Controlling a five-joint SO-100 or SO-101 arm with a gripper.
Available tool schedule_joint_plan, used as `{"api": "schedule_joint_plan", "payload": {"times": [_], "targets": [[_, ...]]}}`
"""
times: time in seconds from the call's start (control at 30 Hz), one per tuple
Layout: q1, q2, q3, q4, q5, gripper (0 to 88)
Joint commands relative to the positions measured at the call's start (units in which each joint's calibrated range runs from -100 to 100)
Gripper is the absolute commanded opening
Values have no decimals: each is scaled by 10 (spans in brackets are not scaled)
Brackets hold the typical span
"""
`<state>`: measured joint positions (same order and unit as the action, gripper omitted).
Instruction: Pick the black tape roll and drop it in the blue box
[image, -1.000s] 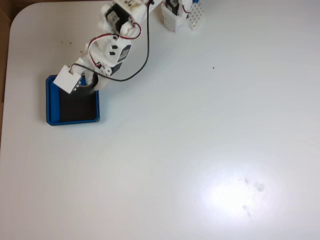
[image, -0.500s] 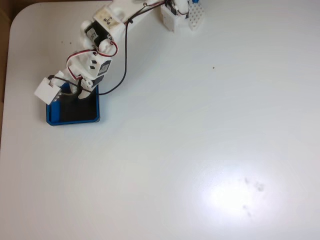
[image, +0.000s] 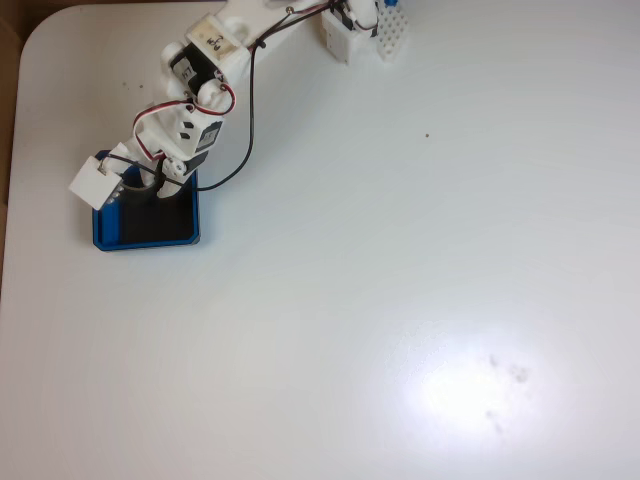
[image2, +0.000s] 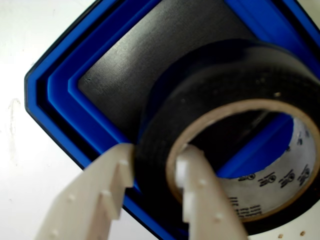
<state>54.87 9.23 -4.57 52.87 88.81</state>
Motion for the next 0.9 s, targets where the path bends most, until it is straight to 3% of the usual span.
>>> {"api": "schedule_joint_plan", "payload": {"times": [0.0,0.87], "targets": [[6,-5,-41,-2,-2,11],[-2,12,-46,19,-3,12]]}}
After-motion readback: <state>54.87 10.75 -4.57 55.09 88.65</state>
